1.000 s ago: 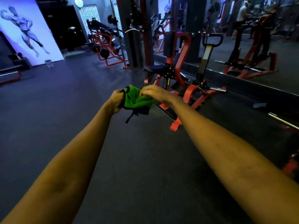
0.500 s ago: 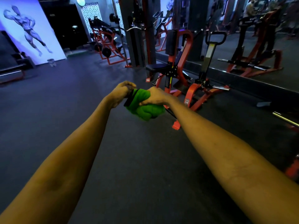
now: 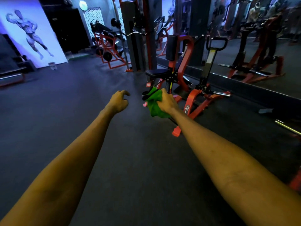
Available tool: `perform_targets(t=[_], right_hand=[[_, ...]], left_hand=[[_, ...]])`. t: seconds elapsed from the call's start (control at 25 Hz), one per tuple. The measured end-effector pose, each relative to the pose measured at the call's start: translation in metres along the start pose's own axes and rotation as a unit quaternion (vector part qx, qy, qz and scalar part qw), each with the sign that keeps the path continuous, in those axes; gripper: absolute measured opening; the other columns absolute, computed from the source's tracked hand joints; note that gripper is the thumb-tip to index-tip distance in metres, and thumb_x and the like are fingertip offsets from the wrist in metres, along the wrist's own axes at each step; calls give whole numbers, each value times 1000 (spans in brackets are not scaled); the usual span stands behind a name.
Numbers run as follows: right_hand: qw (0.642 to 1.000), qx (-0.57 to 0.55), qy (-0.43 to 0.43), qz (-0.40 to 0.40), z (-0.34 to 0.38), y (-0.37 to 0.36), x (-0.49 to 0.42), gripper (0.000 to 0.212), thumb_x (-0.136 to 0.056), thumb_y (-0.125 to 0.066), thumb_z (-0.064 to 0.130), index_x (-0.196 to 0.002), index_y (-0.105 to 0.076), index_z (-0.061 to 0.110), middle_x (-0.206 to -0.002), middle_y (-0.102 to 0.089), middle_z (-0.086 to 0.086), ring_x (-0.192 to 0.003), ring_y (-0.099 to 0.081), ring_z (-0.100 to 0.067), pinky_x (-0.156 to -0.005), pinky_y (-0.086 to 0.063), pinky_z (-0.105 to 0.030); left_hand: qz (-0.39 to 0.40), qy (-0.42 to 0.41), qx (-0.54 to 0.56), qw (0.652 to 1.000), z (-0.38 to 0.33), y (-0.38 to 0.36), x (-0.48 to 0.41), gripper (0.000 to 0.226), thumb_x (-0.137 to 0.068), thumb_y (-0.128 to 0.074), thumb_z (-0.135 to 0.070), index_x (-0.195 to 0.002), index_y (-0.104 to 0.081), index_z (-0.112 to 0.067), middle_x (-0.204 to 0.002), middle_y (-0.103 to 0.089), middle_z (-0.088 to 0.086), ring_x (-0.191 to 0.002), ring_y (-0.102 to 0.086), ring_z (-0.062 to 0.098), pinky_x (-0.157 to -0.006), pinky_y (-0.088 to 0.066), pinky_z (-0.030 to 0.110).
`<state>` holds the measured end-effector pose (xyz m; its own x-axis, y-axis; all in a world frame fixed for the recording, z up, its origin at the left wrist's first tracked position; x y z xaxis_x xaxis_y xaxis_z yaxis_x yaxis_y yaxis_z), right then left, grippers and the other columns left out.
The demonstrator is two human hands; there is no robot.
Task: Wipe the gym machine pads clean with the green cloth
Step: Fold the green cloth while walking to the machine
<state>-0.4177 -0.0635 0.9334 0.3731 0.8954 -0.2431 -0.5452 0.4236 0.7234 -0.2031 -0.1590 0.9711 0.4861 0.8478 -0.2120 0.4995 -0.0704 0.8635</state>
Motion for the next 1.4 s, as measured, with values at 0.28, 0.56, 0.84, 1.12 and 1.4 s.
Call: perform_targets(t=[0.28,0.56,0.84,1.12,1.4], right_hand=[[984,-109,-108,-85,-60,8,-57,52,-89,-72,30,-133,-55,7,-129,-65,-20,-120,-60,-39,-93,-47,-37],[968,-141,-166,-124,-92,-13,-143,47,-92,-71,25,-131,-55,5,-130,-65,-18,-120,-60,-35,-90,-41,-31],[962,-119,-177,-169,-137,-46,-284,62,-67,-65,58,-119,-67,23,-114,-73,-3,-103,-69,-26,-90,-57,-37],[960,-113,-176,-186,-108,-46,-364,29,-89,-69,8,-118,-70,5,-108,-68,-3,-91,-63,-14,-78,-44,-14],[956,-107,-186,-202,-145,-56,-517,28,-86,-71,22,-114,-70,16,-115,-72,-8,-106,-67,-25,-86,-51,-31]], left_hand=[[14,-7,31,999,4,-41,-54,44,-85,-48,3,-123,-65,-13,-132,-60,14,-119,-58,29,-89,-45,29],[8,-46,54,997,25,-54,-167,44,-84,-48,6,-122,-67,-6,-128,-65,14,-116,-62,31,-94,-47,31],[31,-53,82,995,68,-61,-290,49,-84,-46,8,-129,-63,-4,-132,-62,14,-118,-60,30,-101,-48,37],[24,-76,92,993,101,-87,-420,52,-85,-48,7,-134,-58,-6,-130,-60,18,-105,-63,32,-86,-46,26],[41,-83,76,993,118,-126,-585,53,-84,-50,3,-134,-59,-10,-133,-60,18,-117,-59,36,-101,-48,41]])
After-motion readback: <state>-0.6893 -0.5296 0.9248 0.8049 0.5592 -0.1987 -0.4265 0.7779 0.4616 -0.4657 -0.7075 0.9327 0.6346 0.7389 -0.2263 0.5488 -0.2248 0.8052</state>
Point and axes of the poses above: each hand's wrist, its own x-axis away from the middle knuckle, its own y-axis out of the back of the hand, z = x × y, the point moved 6 cm from there along -x, towards the middle knuckle
